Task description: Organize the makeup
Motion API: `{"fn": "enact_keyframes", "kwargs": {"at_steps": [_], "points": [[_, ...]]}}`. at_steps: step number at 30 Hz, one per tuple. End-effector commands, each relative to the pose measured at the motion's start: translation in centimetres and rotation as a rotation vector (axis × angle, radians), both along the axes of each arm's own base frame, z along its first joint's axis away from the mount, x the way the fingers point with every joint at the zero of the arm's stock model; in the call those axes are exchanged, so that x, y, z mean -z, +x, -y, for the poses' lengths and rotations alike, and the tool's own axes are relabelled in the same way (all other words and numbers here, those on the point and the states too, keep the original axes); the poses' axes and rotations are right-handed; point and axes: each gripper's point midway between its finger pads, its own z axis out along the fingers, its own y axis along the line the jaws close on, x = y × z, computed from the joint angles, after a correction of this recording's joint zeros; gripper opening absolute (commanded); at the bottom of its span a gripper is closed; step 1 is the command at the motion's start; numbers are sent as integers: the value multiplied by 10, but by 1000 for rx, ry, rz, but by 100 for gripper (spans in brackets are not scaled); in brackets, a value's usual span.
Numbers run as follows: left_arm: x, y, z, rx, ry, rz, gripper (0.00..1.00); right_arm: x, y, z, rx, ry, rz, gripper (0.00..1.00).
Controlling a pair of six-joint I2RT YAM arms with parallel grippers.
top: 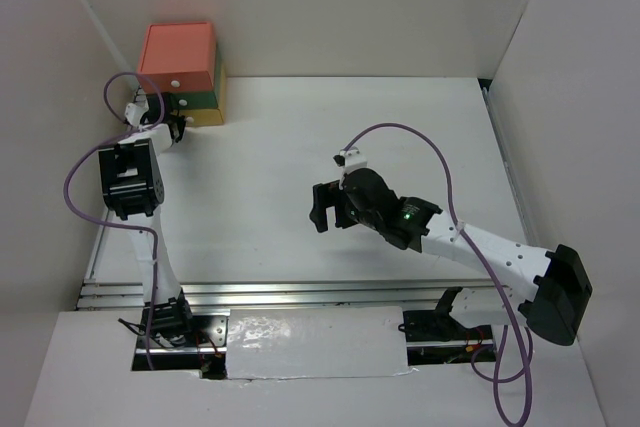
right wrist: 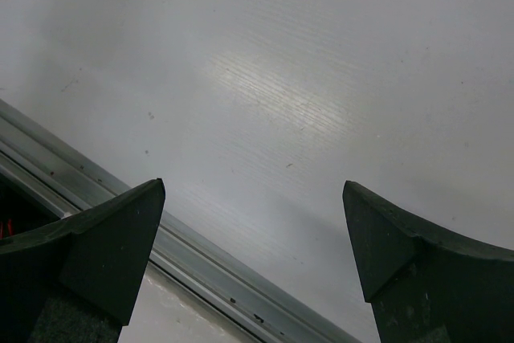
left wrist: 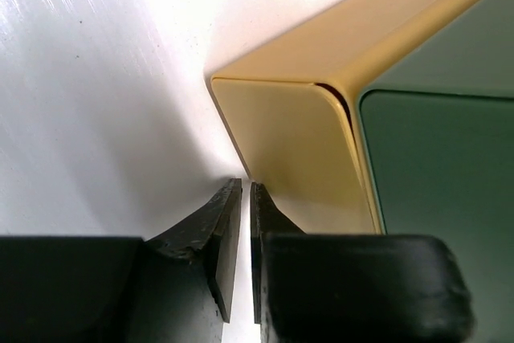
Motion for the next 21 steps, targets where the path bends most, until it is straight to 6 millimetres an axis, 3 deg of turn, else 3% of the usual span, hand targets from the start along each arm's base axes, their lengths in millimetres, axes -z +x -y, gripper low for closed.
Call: {"fn": "enact_keyframes", "kwargs": {"at_steps": [1,4,6,7,8,9,10,11,12,13,15,16,17,18,19,21], "points": [[-22,8,-10,-15,38,55,24,-29,6,-5,-3,58,58,100],[-23,-1,-9,-24,36,53,34,-32,6,-5,-4,64,57,100],[-36,-7,-9,-21,43,53,47,-34,4,-4,-5,74,58,100],[-48,-18,-6,-20,47,52,53,-35,2,-4,-8,79,57,100],[-60,-25,-6,-32,50,68,69,-36,1,-2,-6,82,57,100],[-68,-36,-6,-40,65,80,75,-40,1,0,0,92,65,100],[-60,-56,-2,-39,67,71,79,-42,-1,2,1,94,67,100],[-105,-68,2,-35,89,143,85,-45,-1,4,7,97,73,100],[-115,-80,6,-28,100,147,90,-53,-2,8,14,114,89,100],[-140,-103,13,-20,123,157,95,-56,-3,12,27,114,93,100],[-163,-130,23,13,159,143,99,-75,-5,19,42,145,126,100],[-199,-150,32,46,195,202,99,-80,-6,25,56,145,129,100],[-203,-171,43,102,221,151,99,-99,-9,30,65,181,157,100],[-240,-192,55,147,252,221,99,-101,-9,41,100,162,159,100],[-241,-211,71,237,299,165,100,-121,-10,49,124,192,191,100],[-280,-248,96,352,380,203,99,-130,-12,67,174,163,202,100]]}}
